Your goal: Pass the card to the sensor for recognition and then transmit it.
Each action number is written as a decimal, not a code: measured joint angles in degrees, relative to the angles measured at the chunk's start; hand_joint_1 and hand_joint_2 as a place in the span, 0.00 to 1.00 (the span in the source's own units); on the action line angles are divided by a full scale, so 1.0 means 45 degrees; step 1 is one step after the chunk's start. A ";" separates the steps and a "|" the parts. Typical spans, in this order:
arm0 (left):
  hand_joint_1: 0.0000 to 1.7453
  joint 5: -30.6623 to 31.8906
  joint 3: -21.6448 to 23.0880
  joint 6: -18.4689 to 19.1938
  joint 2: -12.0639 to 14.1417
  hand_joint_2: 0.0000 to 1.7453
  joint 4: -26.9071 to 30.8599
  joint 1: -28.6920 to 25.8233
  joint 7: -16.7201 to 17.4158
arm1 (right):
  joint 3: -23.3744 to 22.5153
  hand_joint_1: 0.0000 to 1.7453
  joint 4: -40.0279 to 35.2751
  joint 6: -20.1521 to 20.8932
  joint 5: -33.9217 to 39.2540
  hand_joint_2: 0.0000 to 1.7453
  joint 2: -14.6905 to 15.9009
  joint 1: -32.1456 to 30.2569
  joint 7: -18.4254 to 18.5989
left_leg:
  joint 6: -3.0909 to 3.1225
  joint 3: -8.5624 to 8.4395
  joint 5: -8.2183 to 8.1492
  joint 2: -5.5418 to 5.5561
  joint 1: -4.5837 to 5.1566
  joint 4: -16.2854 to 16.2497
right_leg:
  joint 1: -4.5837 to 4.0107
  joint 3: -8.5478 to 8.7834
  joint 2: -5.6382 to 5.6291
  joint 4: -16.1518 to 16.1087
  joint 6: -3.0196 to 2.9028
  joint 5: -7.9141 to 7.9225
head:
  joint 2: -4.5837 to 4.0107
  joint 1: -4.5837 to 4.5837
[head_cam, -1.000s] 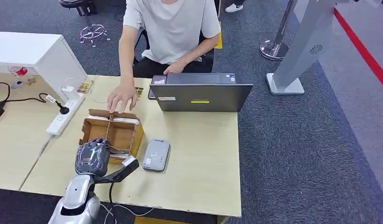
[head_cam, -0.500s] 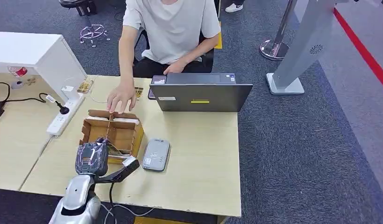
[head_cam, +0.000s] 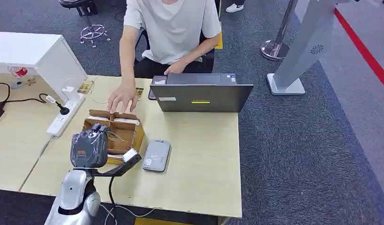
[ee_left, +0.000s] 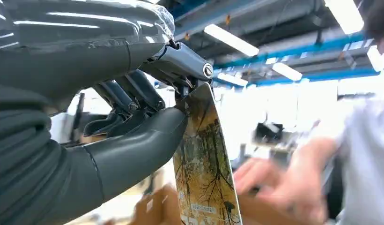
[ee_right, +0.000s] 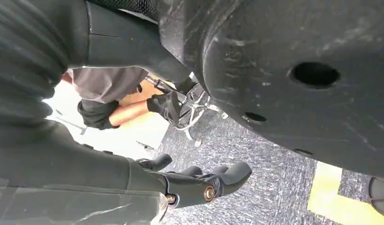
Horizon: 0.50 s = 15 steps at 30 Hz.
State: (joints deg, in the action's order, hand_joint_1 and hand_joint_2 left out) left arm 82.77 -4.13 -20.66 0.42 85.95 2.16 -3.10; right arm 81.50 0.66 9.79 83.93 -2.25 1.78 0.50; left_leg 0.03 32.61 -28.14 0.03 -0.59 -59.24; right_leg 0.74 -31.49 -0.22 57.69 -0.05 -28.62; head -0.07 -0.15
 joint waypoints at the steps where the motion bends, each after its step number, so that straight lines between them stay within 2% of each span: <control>1: 1.00 -0.0053 0.0111 -0.0010 0.0043 1.00 0.0226 0.0124 0.0004 | 0.0000 0.00 0.0000 0.0019 -0.0019 1.00 0.0000 -0.0006 0.0000 | 0.0000 -0.0001 0.0000 0.0001 0.0000 -0.0001 | 0.0000 0.0000 0.0000 0.0000 0.0000 0.0000 | 0.0000 -0.0005; 5: 1.00 0.0025 0.0413 0.0073 0.0267 1.00 0.0601 0.1210 0.0156 | 0.0059 0.00 0.0024 0.0228 -0.0316 1.00 0.0024 -0.0002 0.0000 | -0.0002 -0.0001 0.0014 0.0007 -0.0001 -0.0003 | 0.0000 -0.0008 0.0003 0.0000 -0.0006 0.0016 | 0.0000 0.0000; 7: 1.00 0.0482 0.0427 0.0084 0.0408 1.00 0.0289 0.2349 0.0558 | 0.0164 0.00 0.0024 0.0311 -0.0577 1.00 0.0092 0.0016 0.0000 | -0.0006 0.0010 0.0035 0.0017 -0.0005 -0.0003 | -0.0002 -0.0014 0.0015 0.0001 -0.0017 0.0029 | 0.0000 -0.0004; 10: 1.00 0.0845 0.0427 -0.0224 0.0666 1.00 -0.0965 0.4375 0.1381 | 0.0369 0.00 -0.0151 0.0447 -0.0982 1.00 0.0311 0.0051 0.0010 | -0.0009 0.0015 0.0065 0.0028 -0.0005 -0.0002 | -0.0003 -0.0014 0.0025 0.0007 -0.0016 0.0054 | 0.0000 0.0000; 12: 1.00 0.0855 0.0466 -0.0359 0.0970 1.00 -0.2338 0.5707 0.2329 | 0.0389 0.00 -0.0335 0.0515 -0.1253 1.00 0.0524 0.0059 0.0005 | -0.0025 0.0015 0.0083 0.0018 -0.0005 -0.0001 | -0.0003 -0.0021 0.0006 0.0008 -0.0016 0.0080 | 0.0000 -0.0005; 15: 1.00 0.0860 0.0797 -0.0612 0.1364 1.00 -0.4220 0.7293 0.3270 | 0.0398 0.00 -0.0515 0.0656 -0.1458 1.00 0.0807 0.0051 -0.0010 | -0.0019 0.0016 0.0090 0.0010 -0.0005 -0.0002 | -0.0003 -0.0026 -0.0001 0.0008 -0.0018 0.0085 | 0.0000 0.0005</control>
State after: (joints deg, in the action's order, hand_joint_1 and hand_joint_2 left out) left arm 86.64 -0.54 -23.41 6.55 66.96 34.98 11.61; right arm 83.30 -1.66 12.74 77.37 1.38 2.01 0.46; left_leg -0.05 32.68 -27.73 0.08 -0.61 -59.25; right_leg 0.72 -31.61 -0.23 57.73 -0.14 -28.24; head -0.07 -0.13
